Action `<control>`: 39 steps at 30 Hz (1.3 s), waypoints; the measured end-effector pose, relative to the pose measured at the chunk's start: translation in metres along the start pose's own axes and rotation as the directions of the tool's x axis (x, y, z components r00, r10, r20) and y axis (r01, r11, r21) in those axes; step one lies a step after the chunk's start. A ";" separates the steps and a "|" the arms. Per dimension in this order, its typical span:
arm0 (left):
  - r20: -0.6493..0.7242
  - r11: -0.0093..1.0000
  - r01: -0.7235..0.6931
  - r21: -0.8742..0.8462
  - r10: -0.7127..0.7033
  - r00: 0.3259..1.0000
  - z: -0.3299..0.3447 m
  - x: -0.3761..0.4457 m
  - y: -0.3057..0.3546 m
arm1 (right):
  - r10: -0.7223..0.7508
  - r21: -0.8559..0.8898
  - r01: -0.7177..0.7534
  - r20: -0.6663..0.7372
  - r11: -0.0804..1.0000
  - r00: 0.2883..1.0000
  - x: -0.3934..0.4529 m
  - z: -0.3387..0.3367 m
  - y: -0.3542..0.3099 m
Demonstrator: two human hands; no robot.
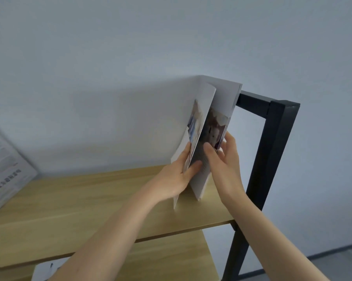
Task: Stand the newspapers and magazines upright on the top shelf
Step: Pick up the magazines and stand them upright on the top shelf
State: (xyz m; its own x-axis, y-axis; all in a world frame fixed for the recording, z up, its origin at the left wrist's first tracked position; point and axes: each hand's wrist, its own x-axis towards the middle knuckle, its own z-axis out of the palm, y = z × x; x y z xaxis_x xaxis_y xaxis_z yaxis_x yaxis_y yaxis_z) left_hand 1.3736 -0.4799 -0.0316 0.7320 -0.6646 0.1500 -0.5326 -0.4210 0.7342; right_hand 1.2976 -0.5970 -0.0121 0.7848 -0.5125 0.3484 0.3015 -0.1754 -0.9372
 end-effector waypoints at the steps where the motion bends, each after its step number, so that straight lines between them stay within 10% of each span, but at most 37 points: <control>1: 0.011 0.998 -0.016 -0.053 0.016 1.000 0.001 0.004 0.000 | -0.005 0.019 0.005 0.017 1.000 1.000 -0.002 -0.004 -0.003; 17: -0.003 0.976 -0.073 -0.204 0.073 0.997 0.023 0.026 -0.004 | 0.063 -0.063 -0.067 -0.061 0.996 0.996 0.003 -0.006 -0.015; 32: -0.178 0.999 -0.040 0.024 0.044 0.983 0.036 -0.018 -0.002 | 0.195 -0.246 -0.205 -0.068 0.947 0.979 -0.025 -0.006 -0.009; 39: -0.298 0.985 0.006 -0.170 -0.057 0.953 0.008 -0.099 -0.024 | 0.259 -0.349 -0.248 -0.016 0.904 0.966 -0.077 -0.002 -0.008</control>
State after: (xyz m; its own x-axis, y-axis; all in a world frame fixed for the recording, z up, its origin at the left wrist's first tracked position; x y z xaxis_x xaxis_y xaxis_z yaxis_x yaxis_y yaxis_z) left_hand 1.3105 -0.4086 -0.0691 0.8546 -0.4249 0.2985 -0.4483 -0.3137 0.8370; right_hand 1.2340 -0.5578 -0.0318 0.8273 -0.5539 0.0933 -0.1113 -0.3245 -0.9393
